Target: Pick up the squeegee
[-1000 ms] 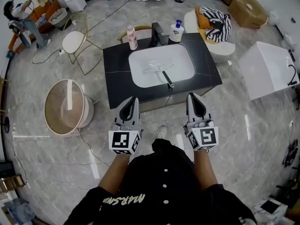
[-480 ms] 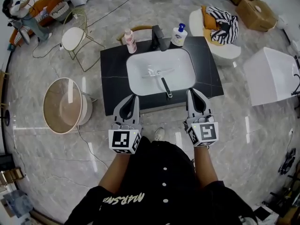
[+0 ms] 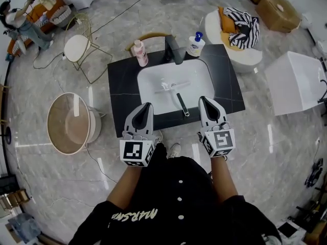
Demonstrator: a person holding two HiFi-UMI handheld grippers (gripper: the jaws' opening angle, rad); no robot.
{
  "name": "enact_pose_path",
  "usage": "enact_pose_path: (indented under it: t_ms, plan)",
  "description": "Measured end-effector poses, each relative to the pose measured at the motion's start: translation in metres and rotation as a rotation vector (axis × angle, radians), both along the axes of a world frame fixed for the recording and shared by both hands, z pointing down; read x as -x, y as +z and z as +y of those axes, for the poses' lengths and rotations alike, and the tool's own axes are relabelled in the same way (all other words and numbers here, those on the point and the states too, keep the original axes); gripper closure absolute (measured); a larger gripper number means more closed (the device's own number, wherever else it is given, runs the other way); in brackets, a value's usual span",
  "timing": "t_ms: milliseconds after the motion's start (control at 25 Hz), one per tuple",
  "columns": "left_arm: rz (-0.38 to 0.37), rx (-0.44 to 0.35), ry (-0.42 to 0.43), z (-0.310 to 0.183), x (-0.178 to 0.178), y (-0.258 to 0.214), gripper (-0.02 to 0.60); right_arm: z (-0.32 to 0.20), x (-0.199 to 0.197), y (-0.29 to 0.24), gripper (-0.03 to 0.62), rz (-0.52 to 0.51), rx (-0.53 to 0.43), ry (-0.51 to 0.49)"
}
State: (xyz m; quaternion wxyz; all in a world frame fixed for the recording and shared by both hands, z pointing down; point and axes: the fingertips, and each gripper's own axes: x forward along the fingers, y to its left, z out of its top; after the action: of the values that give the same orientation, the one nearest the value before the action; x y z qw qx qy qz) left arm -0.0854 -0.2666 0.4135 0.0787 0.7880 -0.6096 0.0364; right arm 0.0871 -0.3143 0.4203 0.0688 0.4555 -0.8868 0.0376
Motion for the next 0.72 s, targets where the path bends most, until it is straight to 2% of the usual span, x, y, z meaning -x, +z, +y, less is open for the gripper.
enact_pose_path:
  t_ms: [240,560,720]
  plan:
    - [0.014,0.017,0.048,-0.033,0.008,0.007,0.563,-0.041,0.018,0.04,0.599,0.068,0.127,0.02]
    - [0.06,0.102,0.098,-0.054,0.011,0.044,0.563,-0.076,0.043,0.135,0.597,0.216,0.358,-0.014]
    - [0.065,0.158,0.113,-0.065,0.014,0.071,0.563,-0.088,0.057,0.178,0.539,0.264,0.439,-0.051]
